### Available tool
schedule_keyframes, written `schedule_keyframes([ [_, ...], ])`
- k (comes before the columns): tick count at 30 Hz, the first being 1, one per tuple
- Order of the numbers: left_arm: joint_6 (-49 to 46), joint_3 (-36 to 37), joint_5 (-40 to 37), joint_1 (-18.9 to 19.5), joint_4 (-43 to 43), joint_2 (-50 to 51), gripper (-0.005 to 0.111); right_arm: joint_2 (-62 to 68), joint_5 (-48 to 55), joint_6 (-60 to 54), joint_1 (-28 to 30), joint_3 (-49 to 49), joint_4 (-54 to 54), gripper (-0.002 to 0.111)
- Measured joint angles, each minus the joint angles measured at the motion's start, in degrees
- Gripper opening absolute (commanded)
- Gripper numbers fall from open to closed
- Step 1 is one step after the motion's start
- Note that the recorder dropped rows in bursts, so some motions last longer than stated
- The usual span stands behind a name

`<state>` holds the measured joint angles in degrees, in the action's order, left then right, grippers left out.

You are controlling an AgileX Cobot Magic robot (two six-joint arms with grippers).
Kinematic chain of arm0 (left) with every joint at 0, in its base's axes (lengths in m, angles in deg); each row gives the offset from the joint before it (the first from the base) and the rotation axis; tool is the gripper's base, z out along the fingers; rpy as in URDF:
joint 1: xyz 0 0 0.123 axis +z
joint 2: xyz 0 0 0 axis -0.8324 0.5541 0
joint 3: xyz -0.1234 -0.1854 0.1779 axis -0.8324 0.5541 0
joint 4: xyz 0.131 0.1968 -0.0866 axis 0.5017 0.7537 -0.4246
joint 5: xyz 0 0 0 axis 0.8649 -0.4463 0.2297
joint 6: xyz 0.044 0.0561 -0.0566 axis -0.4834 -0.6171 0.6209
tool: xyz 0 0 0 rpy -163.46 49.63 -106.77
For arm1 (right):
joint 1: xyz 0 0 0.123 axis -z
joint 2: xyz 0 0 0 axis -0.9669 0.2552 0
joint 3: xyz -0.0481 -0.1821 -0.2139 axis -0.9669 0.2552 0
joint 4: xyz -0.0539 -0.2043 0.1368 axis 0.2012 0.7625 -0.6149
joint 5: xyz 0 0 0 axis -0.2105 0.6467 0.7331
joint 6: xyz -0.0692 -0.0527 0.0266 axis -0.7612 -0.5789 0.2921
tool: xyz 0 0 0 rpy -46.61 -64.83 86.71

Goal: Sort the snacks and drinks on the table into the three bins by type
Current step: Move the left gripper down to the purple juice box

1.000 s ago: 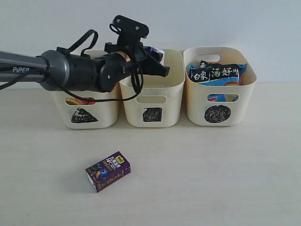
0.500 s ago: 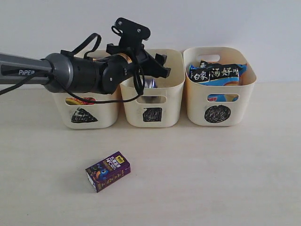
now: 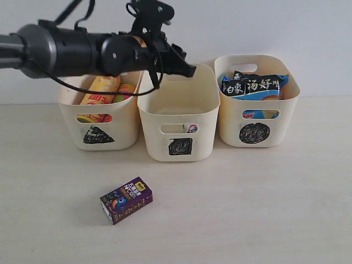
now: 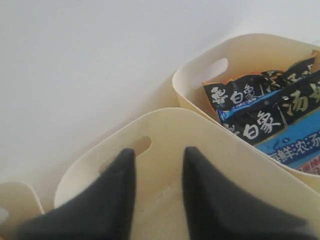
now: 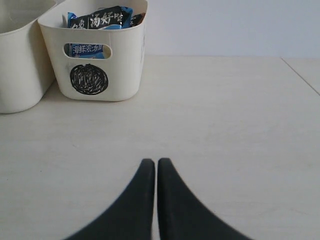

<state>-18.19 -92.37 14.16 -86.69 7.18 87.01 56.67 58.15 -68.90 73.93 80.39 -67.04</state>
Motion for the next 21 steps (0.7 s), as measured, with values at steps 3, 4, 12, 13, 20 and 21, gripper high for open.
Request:
schedule_keyframes([
  [3,-2.86,0.0,-6.39,0.0,0.0,-4.18,0.004,0.0,0.0,0.0,0.0,0.0,0.0,0.0],
  [4,-3.6,0.0,-8.71,0.0,0.0,-5.58,0.004,0.0,0.0,0.0,0.0,0.0,0.0,0.0],
  [12,-4.81,0.0,-30.82,0.0,5.48,-13.52,0.004,0.0,0.0,0.0,0.0,0.0,0.0,0.0],
  [13,-4.81,0.0,-32.88,0.0,5.87,-14.02,0.004,0.0,0.0,0.0,0.0,0.0,0.0,0.0],
  [20,-4.84,0.0,-51.05,0.0,6.15,-14.27,0.004,0.0,0.0,0.0,0.0,0.0,0.0,0.0],
  [21,-4.94,0.0,-52.56,0.0,6.15,-14.27,0.004,0.0,0.0,0.0,0.0,0.0,0.0,0.0],
])
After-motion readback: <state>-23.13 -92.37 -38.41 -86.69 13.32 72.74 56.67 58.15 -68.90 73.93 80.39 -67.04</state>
